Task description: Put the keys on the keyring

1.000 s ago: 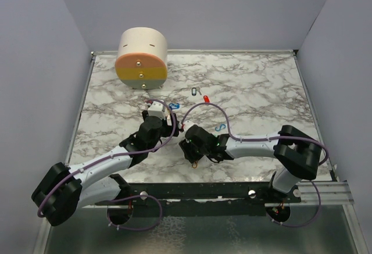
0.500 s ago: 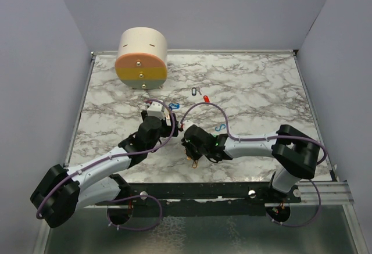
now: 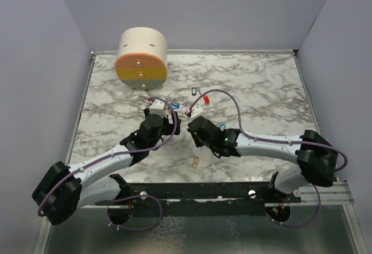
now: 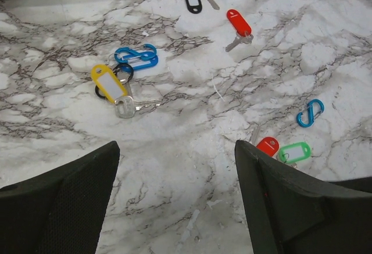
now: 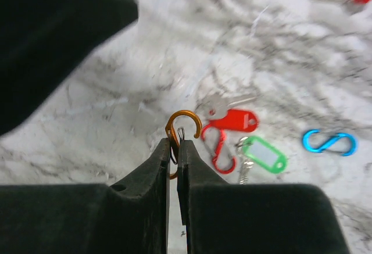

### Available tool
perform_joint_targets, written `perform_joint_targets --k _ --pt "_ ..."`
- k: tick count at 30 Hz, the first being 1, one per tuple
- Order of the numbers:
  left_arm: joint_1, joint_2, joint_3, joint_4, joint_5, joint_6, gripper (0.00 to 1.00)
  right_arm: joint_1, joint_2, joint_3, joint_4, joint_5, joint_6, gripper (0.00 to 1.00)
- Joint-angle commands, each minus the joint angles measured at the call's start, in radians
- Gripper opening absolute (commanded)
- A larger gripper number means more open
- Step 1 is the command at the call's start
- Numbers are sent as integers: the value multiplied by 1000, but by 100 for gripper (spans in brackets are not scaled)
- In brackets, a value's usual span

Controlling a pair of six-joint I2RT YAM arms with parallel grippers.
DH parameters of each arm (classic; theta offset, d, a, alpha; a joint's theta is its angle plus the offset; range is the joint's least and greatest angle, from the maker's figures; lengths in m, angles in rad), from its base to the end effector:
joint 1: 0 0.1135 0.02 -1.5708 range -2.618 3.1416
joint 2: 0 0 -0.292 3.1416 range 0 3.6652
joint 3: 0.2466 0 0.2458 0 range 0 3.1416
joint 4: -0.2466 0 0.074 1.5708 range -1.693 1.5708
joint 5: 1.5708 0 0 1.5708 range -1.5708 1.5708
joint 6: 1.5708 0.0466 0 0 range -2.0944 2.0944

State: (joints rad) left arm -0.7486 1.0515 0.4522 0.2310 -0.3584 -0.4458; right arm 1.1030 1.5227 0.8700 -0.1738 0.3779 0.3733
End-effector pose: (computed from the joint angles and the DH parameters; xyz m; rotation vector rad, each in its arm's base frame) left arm 0.1690 -0.1347 0.2397 0.0539 1.9405 -0.4546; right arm 0.1557 0.2701 0.2218 -0.6701 2.2428 0.2829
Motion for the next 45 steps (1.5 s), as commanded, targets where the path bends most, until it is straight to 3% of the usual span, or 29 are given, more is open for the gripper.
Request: perform_joint_targets --k 1,8,14,24,45 --pt "-22 59 62 63 77 42 81 -82 -107 54 -54 152 21 1" --pt "-102 224 132 125 143 114 78 -272 -221 13 -40 92 11 1" --pt "-180 356 192 171 151 174 71 -355 -257 -16 -45 60 25 1" --pt "-218 522 283 175 145 200 39 -439 -335 -66 -36 20 18 1" --pt "-239 641 313 163 210 208 39 -471 -354 -92 -21 -27 9 1"
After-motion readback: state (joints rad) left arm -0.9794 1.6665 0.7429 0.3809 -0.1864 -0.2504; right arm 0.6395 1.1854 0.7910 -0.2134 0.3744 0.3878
